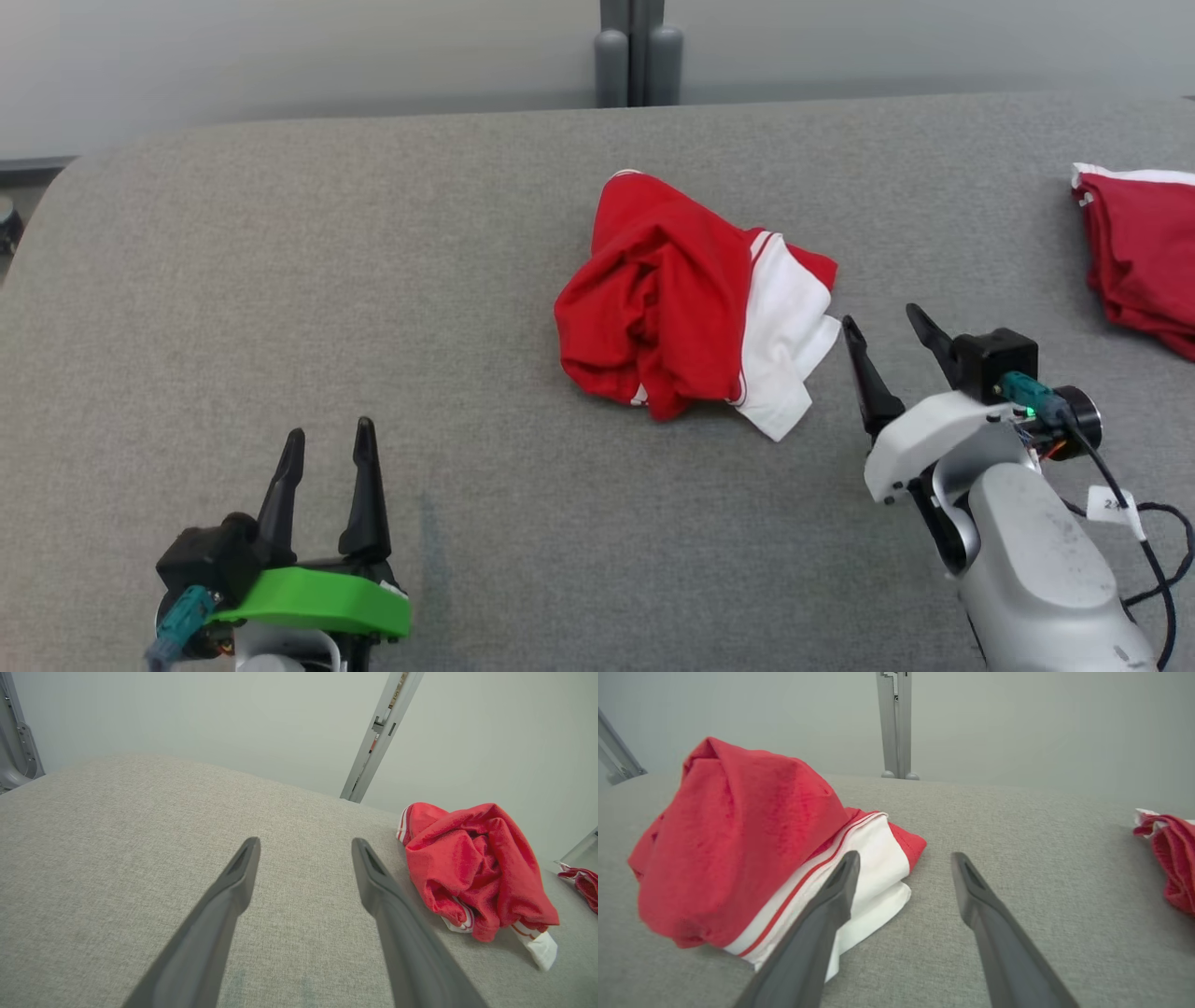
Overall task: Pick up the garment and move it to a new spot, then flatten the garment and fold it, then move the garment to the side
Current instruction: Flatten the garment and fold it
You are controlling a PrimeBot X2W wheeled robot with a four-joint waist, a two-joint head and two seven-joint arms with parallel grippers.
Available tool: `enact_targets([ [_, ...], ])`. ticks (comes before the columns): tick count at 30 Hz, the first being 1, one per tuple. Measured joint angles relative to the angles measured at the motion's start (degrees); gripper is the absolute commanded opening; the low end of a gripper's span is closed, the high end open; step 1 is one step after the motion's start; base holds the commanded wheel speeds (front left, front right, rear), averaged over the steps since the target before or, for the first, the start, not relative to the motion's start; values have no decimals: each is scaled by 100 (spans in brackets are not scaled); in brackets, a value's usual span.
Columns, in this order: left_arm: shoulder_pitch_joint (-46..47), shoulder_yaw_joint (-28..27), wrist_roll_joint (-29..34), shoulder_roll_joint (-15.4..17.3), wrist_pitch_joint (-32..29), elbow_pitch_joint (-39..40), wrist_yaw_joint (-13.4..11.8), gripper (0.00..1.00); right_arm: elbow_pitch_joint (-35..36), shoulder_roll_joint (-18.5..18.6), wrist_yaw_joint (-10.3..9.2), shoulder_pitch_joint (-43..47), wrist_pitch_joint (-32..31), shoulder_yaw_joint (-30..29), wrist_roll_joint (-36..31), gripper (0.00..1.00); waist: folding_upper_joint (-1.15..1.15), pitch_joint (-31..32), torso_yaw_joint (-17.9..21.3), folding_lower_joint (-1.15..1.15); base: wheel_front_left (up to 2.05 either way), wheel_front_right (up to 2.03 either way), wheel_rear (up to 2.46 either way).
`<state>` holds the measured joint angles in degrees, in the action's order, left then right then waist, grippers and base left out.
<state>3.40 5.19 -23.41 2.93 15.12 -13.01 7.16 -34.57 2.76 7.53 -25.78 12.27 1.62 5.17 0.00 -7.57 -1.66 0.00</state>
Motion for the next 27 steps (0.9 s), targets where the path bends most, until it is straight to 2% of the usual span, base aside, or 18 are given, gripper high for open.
enact_targets([
  [10, 176, 130, -187, -7, -1, -53, 14, 100, -1610, 1, 0, -894, -220, -517, -727, 100, 0, -392, -427, 0, 0, 0, 0],
  [15, 186, 144, -213, -8, 0, -94, 14, 100, -2187, -1, 0, -1168, -151, -543, -694, 98, 0, -547, -574, 0, 0, 0, 0],
  [16, 191, 142, -222, -8, 0, -96, 14, 100, -2287, 3, 0, -1233, -123, -549, -649, 80, 0, -571, -592, 0, 0, 0, 0],
  [17, 192, 142, -225, -8, 0, -98, 14, 100, -2370, 8, 0, -1289, -85, -520, -572, 41, 0, -592, -602, 0, 0, 0, 0],
  [18, 192, 142, -225, -8, 0, -101, 13, 100, -2427, 8, 0, -1332, -47, -476, -495, 26, 0, -602, -604, 0, 0, 0, 0],
  [19, 193, 137, -225, -8, 0, -102, 12, 100, -2487, 7, 0, -1376, 5, -419, -416, 0, 0, -606, -595, 0, 0, 0, 0],
  [24, 193, 101, -220, -8, 0, -96, -9, 100, -2544, -9, 0, -1455, 191, -298, -215, 0, 0, -555, -475, 0, 0, 0, 0],
  [27, 184, 55, -181, -8, 0, -97, -13, 100, -2299, 3, 0, -1508, 249, -321, 25, 0, 0, -498, -349, 0, 0, 0, 0],
])
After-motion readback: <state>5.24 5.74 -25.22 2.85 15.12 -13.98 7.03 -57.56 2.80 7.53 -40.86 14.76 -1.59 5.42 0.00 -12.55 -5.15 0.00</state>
